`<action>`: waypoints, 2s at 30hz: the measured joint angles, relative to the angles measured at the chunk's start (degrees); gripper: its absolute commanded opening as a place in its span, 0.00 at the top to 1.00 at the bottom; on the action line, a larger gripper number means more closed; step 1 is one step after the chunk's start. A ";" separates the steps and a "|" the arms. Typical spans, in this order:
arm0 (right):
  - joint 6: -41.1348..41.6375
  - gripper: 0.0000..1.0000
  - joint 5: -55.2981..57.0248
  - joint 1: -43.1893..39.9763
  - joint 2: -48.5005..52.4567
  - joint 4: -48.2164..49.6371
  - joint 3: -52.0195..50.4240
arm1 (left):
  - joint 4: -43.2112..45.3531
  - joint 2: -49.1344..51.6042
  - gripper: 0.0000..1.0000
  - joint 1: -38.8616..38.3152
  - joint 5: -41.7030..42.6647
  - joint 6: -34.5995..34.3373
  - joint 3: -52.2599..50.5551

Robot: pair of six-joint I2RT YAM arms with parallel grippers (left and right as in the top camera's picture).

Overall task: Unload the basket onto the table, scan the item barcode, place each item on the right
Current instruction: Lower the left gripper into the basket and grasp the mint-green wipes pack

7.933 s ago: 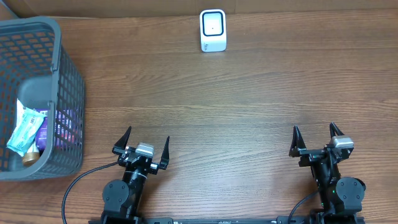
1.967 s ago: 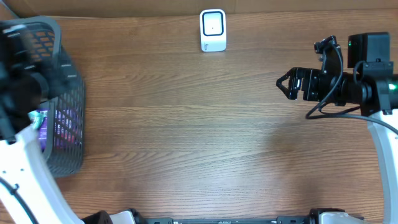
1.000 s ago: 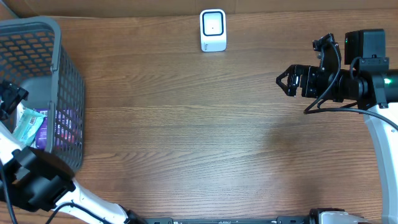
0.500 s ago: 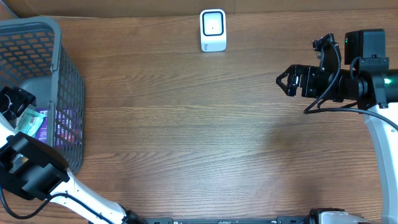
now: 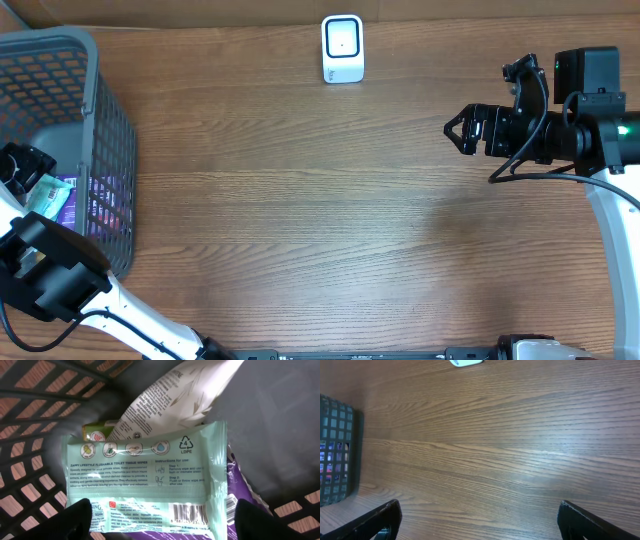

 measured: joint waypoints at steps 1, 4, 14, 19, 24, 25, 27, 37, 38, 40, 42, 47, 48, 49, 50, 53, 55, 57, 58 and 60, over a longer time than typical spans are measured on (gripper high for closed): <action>0.00 0.00 0.02 0.00 0.00 0.04 0.00 | 0.09 0.00 0.23 0.00 -0.07 -0.02 0.00; 0.00 0.00 0.02 0.00 0.00 -0.02 0.00 | 0.13 0.00 0.28 0.00 -0.20 -0.07 -0.11; 0.00 0.00 0.00 0.00 0.00 0.00 0.00 | 2.82 0.02 0.39 0.00 -0.22 -0.09 -7.04; -0.02 0.00 0.00 0.00 0.00 -0.02 0.00 | 4.02 -0.28 0.84 -0.24 -0.17 -0.33 -8.15; 0.00 0.00 0.02 -0.02 0.00 0.00 0.00 | 4.20 -0.28 0.96 -0.48 -0.31 -0.07 -8.26; -0.02 0.00 0.02 0.00 0.00 0.00 0.00 | 4.20 -0.28 0.96 -0.48 -0.31 -0.04 -8.26; 0.00 0.00 0.02 0.00 0.00 0.00 0.00 | 4.13 -0.28 0.96 -0.48 -0.22 -0.04 -8.26; -0.02 0.00 0.00 0.00 0.00 -0.04 0.00 | -2.29 0.24 0.96 -0.50 2.36 0.15 -1.14; -0.02 0.00 0.02 0.00 0.00 -0.02 0.00 | -3.23 0.28 0.96 -0.50 3.04 0.37 1.42; 0.00 0.00 0.02 0.00 0.00 0.02 0.00 | -4.83 0.33 0.96 -0.50 4.13 1.18 6.08; 0.00 0.00 0.00 0.00 0.00 -0.02 0.00 | -6.78 0.33 0.96 -0.72 5.57 2.36 12.63; 0.02 0.00 0.02 0.00 0.00 0.00 0.00 | -9.60 -0.17 0.96 -0.94 8.61 4.74 23.63; -0.02 0.00 0.02 0.00 0.00 0.00 0.00 | -9.94 -0.42 0.96 -1.03 9.25 5.18 24.85; 0.00 0.00 0.02 0.00 0.00 0.00 0.00 | -10.12 -0.76 0.96 -1.05 10.01 5.95 25.81; 0.00 0.00 0.02 0.00 0.00 0.00 0.00 | -10.14 -1.16 0.96 -1.14 10.56 6.47 26.34; -0.02 0.00 0.00 0.00 0.00 0.00 0.00 | -10.78 -2.32 0.93 -1.25 11.78 8.35 26.86; 0.00 0.00 0.02 0.00 0.00 -0.02 0.00 | -11.67 -2.80 0.81 -1.25 12.20 10.62 26.93; 0.00 0.00 0.02 0.00 0.00 0.00 0.00 | -12.57 -2.80 0.70 -1.25 12.57 12.33 27.02; 0.00 0.00 0.02 -0.02 0.00 0.00 0.00 | -13.14 -2.73 0.64 -1.25 12.55 12.90 27.02; -0.02 0.00 0.00 0.00 0.00 0.00 0.00 | -14.25 -2.56 0.55 -1.25 12.63 13.64 27.02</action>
